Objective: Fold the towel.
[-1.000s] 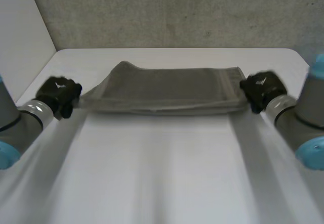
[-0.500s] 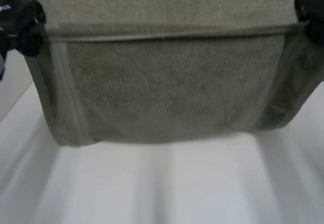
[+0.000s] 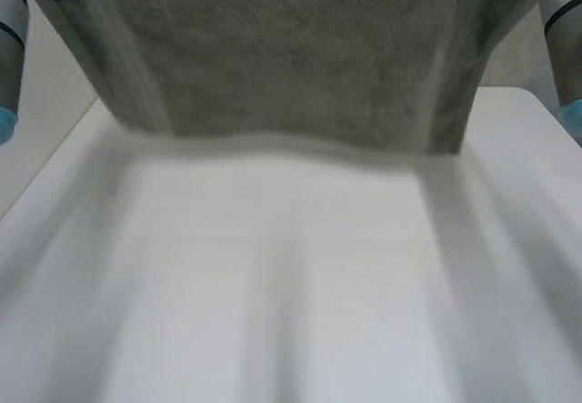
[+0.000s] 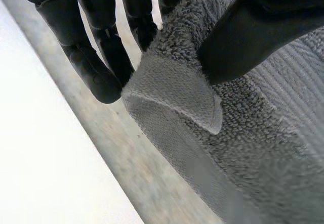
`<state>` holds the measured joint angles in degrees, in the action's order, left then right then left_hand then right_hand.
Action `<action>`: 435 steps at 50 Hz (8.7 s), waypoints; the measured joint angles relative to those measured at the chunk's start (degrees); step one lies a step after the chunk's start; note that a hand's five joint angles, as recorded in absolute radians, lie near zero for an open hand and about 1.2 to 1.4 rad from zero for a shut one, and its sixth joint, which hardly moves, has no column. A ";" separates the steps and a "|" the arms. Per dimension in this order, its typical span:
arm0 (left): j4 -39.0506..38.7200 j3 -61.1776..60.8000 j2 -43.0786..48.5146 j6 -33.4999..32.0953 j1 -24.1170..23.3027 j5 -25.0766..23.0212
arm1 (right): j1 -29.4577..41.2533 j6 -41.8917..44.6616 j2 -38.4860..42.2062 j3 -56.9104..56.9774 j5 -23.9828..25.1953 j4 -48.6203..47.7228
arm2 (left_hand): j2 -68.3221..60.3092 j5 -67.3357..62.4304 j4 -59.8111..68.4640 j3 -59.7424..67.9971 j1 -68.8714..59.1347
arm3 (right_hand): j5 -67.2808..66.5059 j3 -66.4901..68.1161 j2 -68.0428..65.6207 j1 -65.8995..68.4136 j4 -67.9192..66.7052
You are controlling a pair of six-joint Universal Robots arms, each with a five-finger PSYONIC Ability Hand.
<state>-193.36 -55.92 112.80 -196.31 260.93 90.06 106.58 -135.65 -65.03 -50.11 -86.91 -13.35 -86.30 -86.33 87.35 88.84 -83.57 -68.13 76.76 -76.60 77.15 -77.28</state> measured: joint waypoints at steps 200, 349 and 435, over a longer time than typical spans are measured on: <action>11.98 -24.82 12.98 -12.36 3.76 -7.14 | -6.43 -9.01 8.02 -38.17 6.22 3.02 | 69.86 70.46 -70.69 -72.89 66.21 | 54.87 -55.00 55.04 -54.65 55.00; -2.25 -16.46 21.49 4.45 -21.94 10.34 | 7.17 -19.75 9.95 -42.91 -0.04 -7.29 | 68.43 68.03 -70.63 -71.02 66.03 | 34.53 -32.45 32.68 -32.78 33.49; -10.19 -27.64 6.00 2.59 -22.13 15.78 | 20.48 -0.02 8.72 -27.77 10.25 0.60 | 70.31 72.47 -70.76 -73.50 66.79 | 1.35 0.01 -0.01 -3.99 0.06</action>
<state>-203.55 -83.56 118.81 -193.72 238.80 105.84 127.06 -135.67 -56.31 -77.88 -76.65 -12.76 -15.99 -13.86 16.59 15.34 -16.79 -66.78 76.77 -76.60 73.16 -77.22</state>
